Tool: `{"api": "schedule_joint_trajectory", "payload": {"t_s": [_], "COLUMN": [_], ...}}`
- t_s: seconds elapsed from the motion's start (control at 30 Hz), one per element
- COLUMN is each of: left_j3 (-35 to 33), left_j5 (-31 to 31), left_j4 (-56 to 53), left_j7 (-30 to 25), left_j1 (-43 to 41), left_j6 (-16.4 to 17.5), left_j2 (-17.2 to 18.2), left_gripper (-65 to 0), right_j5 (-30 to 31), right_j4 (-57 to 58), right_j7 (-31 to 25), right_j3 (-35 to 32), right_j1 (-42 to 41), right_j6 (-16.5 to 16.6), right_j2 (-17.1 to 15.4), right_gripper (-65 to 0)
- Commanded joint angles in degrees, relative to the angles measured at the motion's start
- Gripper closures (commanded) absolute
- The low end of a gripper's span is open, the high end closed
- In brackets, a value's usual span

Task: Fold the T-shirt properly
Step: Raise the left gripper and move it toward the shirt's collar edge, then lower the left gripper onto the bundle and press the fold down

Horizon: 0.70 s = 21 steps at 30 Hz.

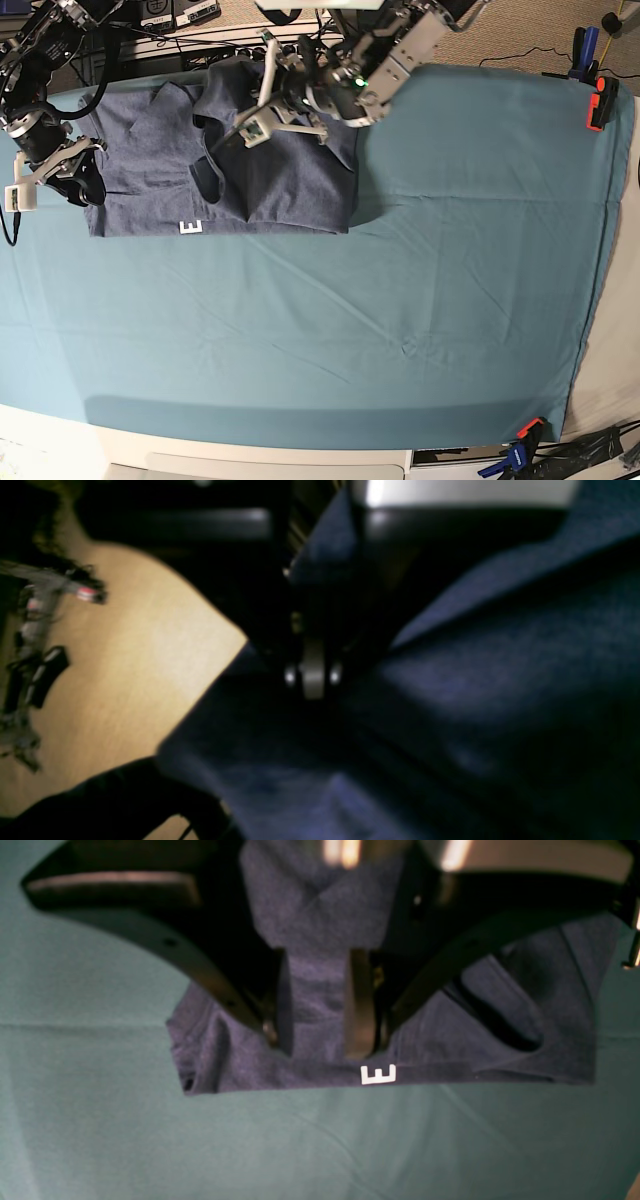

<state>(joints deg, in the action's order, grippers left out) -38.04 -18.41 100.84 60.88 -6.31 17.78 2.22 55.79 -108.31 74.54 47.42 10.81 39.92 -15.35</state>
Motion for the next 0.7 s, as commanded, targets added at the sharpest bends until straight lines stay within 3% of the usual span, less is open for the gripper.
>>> {"api": "schedule_joint_trajectory", "payload": {"t_s": [0.0, 0.67], "left_j3": [-0.5, -0.42], "left_j5": [-0.48, 2.99], "left_j4": [1.03, 1.03], "left_j7": [-1.33, -4.15], "left_j1": [0.46, 8.72], "left_j6": [0.24, 0.22], "left_j2": [-1.18, -2.21], "left_gripper": [0.0, 0.0], "right_j5": [1.38, 1.38], "right_j4": [-0.76, -0.76], "right_j7": [-1.75, -1.73], "right_j3": [0.26, 0.26], "right_j1": [-0.35, -0.33], "right_j6": [0.08, 0.08], "right_j2": [-1.14, -1.14], "right_gripper": [-18.6, -18.6]}}
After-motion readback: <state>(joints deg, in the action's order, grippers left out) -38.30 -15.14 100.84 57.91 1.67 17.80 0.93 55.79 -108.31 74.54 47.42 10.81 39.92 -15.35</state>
